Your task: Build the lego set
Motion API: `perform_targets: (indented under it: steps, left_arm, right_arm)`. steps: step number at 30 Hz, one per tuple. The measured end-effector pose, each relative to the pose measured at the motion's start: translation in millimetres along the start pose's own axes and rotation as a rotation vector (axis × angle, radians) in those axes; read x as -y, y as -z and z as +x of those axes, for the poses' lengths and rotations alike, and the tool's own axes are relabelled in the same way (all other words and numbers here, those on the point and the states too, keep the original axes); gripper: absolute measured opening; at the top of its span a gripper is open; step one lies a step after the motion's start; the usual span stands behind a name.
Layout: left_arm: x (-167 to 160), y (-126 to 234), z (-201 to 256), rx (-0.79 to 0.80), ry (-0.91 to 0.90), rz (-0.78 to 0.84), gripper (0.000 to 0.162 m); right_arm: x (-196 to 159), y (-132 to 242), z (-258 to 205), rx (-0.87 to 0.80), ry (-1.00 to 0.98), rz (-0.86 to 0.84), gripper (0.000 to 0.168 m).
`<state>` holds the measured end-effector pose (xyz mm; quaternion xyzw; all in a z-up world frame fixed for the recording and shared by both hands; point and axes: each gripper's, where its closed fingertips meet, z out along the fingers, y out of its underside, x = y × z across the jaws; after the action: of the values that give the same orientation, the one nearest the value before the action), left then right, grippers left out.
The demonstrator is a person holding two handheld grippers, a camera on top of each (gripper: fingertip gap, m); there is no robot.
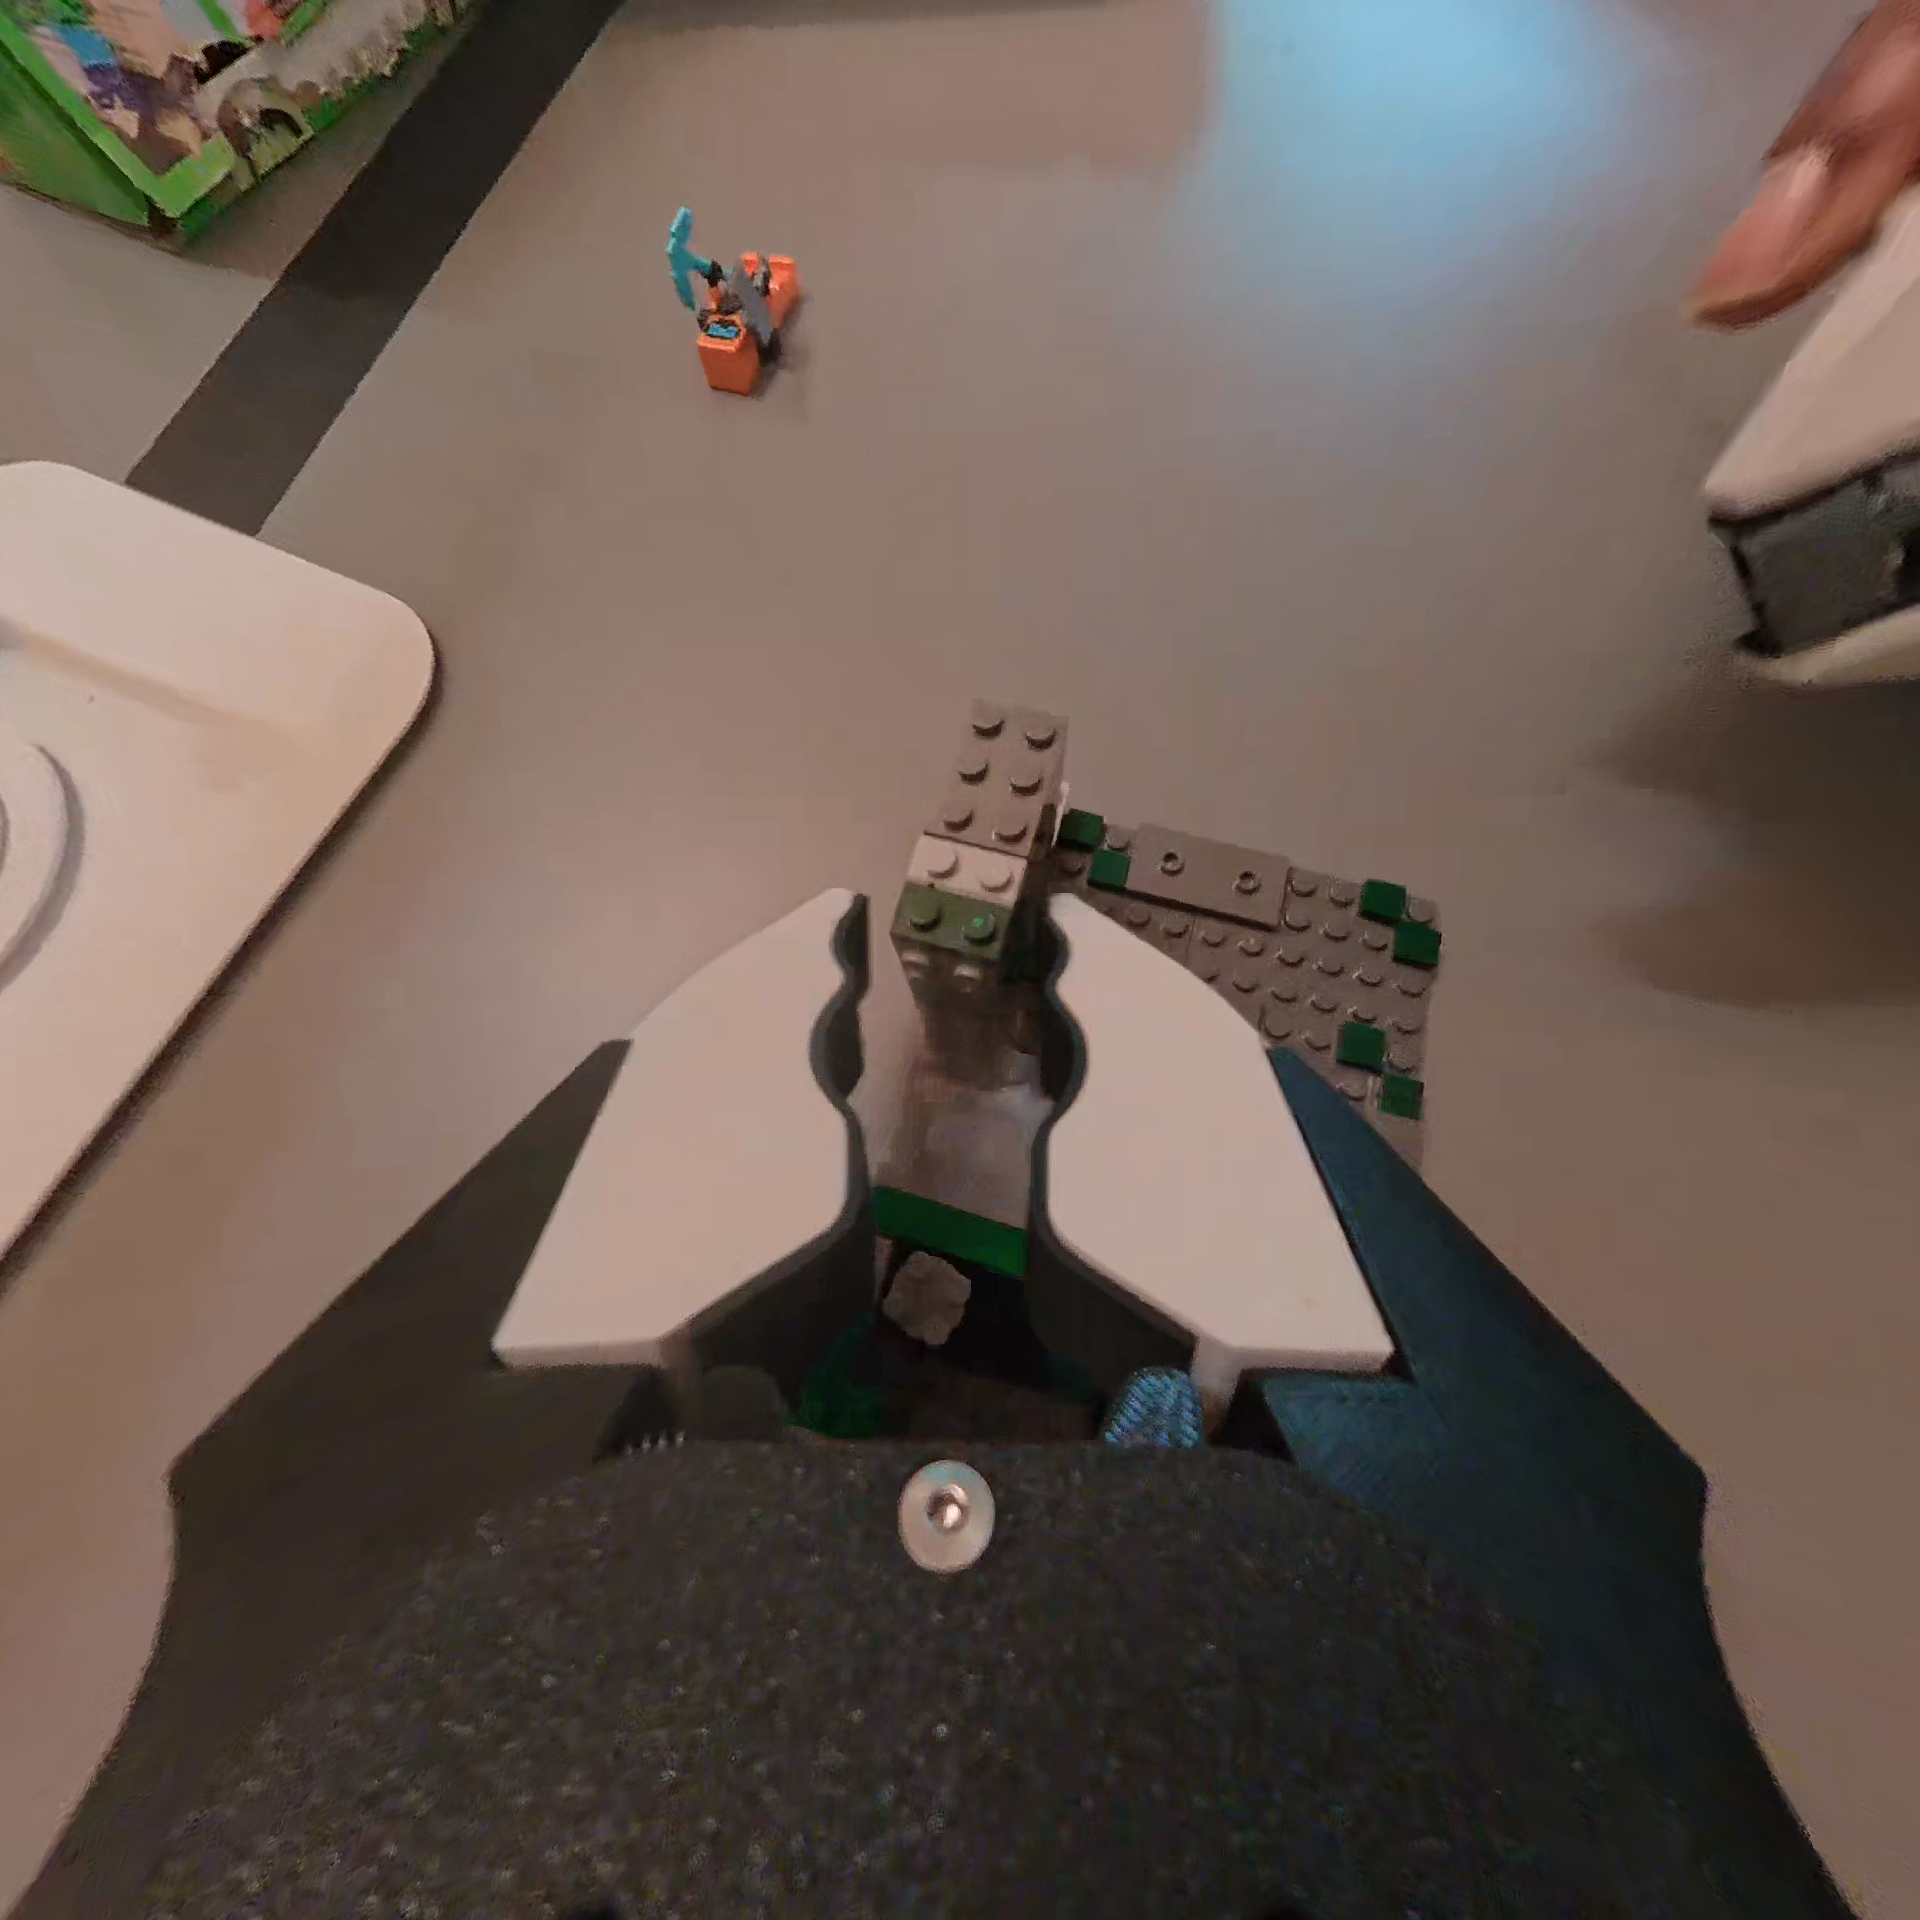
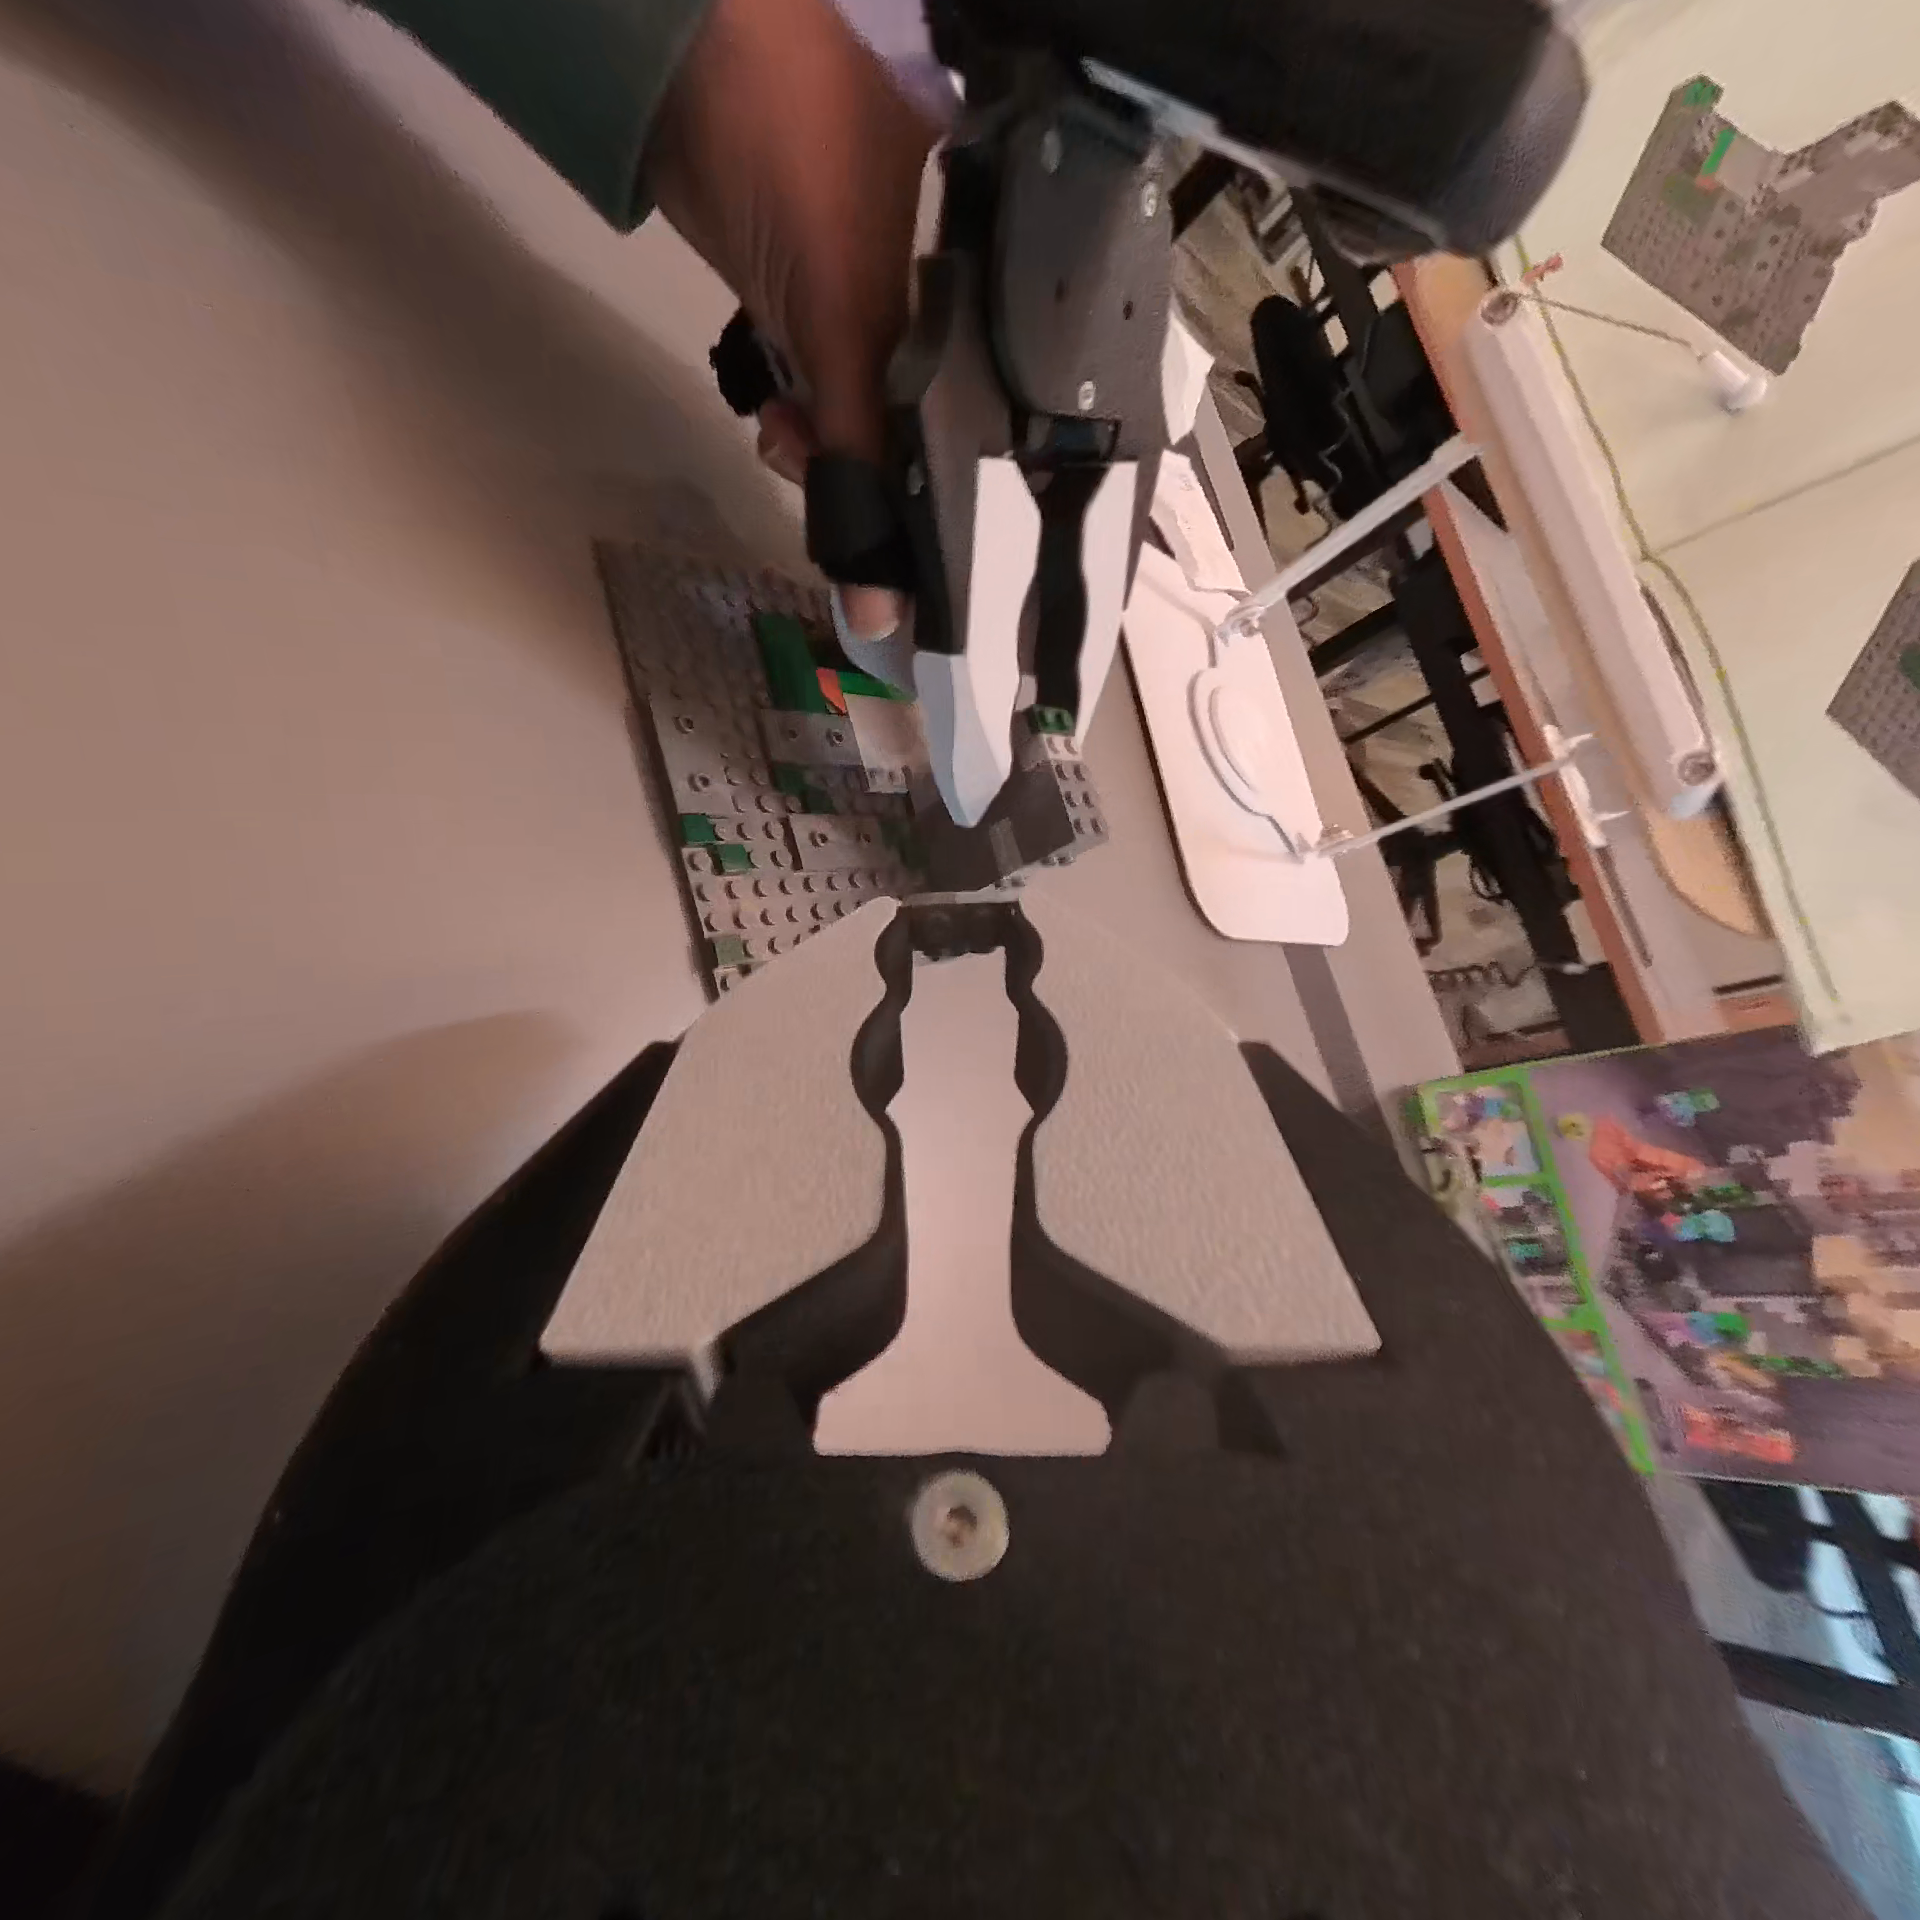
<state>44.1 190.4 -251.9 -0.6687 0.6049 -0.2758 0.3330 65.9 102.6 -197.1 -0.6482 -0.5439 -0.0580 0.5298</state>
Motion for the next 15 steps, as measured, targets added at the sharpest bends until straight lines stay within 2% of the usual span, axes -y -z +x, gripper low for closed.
perform_targets:
  steps: [1, 7, 10, 15]
  left_arm:
    - [0.0, -1.0, 2.2, 0.003, -0.028, 0.006, 0.022]
    - [12.3, 15.2, 12.8, 0.103, -0.138, 0.055, 0.017]
    - [18.2, 29.2, 21.7, 0.177, -0.237, 0.038, 0.017]
    - [21.1, 43.5, 48.1, 0.184, -0.315, -0.027, 0.018]
  right_arm:
    - [-1.3, 0.5, 1.6, 0.008, -0.027, 0.007, 0.017]
    - [-4.5, 1.8, 14.5, 0.034, -0.117, 0.016, 0.017]
    - [8.8, 5.6, 22.7, 0.065, -0.137, 0.051, 0.016]
    - [43.9, 9.8, 29.5, 0.171, -0.078, 0.097, 0.017]
